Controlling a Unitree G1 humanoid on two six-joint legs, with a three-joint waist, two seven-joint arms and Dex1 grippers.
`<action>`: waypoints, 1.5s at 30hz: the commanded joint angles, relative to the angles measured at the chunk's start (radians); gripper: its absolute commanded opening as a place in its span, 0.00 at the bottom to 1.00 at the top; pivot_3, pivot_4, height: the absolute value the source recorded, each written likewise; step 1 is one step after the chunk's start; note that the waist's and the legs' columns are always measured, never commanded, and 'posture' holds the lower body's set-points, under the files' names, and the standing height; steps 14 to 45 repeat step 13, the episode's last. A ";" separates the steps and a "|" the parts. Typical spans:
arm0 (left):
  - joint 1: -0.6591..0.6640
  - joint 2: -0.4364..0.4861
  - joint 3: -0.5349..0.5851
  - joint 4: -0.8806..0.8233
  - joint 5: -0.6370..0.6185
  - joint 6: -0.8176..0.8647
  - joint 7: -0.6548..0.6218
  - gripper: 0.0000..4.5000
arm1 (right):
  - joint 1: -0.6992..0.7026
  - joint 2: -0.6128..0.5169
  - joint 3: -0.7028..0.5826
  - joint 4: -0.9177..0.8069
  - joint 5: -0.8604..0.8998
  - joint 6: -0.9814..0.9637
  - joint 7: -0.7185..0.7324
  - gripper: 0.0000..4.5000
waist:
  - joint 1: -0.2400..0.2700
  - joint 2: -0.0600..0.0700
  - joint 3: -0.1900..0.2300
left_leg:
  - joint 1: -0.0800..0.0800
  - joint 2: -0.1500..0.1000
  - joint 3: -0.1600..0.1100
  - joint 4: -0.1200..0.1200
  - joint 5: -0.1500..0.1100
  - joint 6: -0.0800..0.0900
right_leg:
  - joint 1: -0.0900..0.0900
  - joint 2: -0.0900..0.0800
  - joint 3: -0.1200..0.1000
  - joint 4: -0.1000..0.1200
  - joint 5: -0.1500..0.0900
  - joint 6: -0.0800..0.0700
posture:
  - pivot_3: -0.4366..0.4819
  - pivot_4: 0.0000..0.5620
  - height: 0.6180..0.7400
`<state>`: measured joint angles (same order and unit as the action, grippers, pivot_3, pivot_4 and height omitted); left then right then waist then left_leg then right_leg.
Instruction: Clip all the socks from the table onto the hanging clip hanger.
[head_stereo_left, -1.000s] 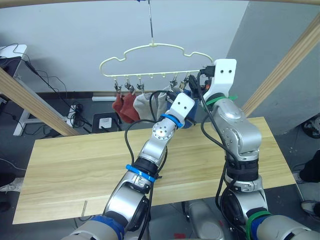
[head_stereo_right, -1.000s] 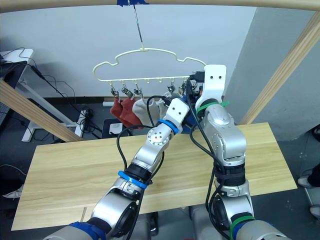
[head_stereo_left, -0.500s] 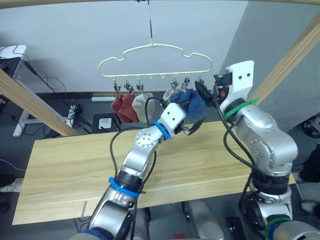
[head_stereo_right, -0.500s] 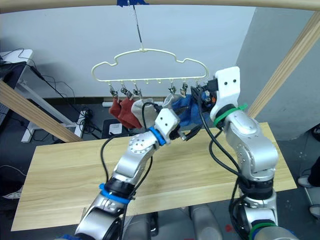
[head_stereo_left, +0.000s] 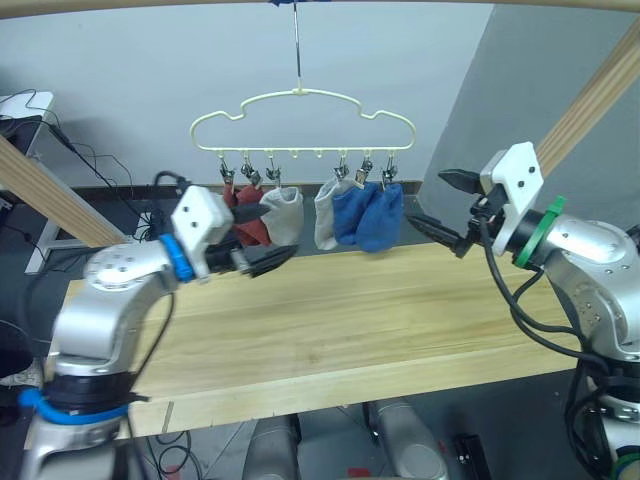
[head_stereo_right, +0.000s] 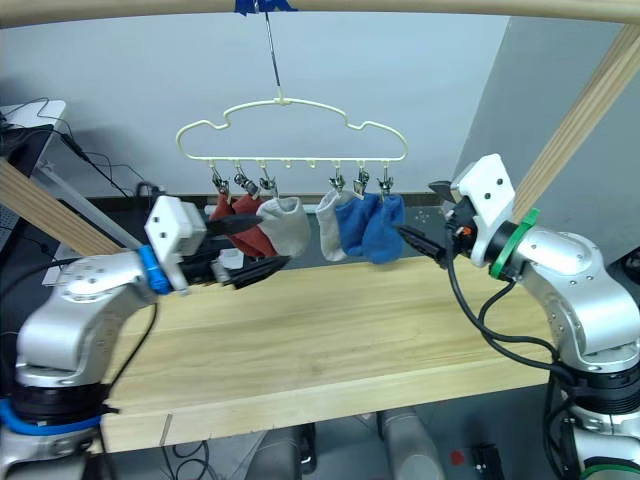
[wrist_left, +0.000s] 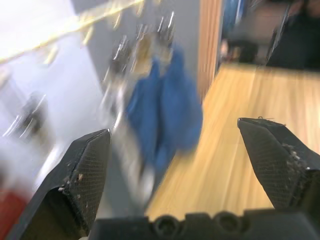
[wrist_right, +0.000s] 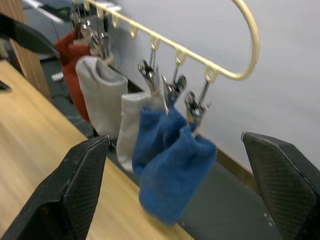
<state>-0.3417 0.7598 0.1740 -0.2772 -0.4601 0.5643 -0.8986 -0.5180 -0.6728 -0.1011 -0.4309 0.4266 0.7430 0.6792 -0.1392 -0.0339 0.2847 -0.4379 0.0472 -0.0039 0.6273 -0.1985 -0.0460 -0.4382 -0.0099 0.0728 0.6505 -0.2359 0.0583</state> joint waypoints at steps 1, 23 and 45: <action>0.030 0.076 0.076 0.012 0.020 0.022 0.020 1.00 | -0.018 -0.057 -0.036 0.063 0.006 -0.079 0.080 0.99 | 0.003 0.000 0.000 | 0.000 0.000 0.000 0.000 0.000 0.000 | 0.000 0.000 0.000 0.000 0.000 0.000 | 0.36 0.38 1.00; 0.042 0.164 0.142 0.282 0.059 -0.120 -0.035 1.00 | -0.007 -0.137 -0.065 0.219 0.021 -0.266 0.271 0.99 | 0.033 -0.004 -0.004 | 0.000 0.000 0.001 0.001 0.000 0.000 | 0.000 -0.001 -0.001 0.001 0.002 -0.002 | 0.40 0.32 1.00; 0.042 0.164 0.142 0.282 0.059 -0.120 -0.035 1.00 | -0.007 -0.137 -0.065 0.219 0.021 -0.266 0.271 0.99 | 0.033 -0.004 -0.004 | 0.000 0.000 0.001 0.001 0.000 0.000 | 0.000 -0.001 -0.001 0.001 0.002 -0.002 | 0.40 0.32 1.00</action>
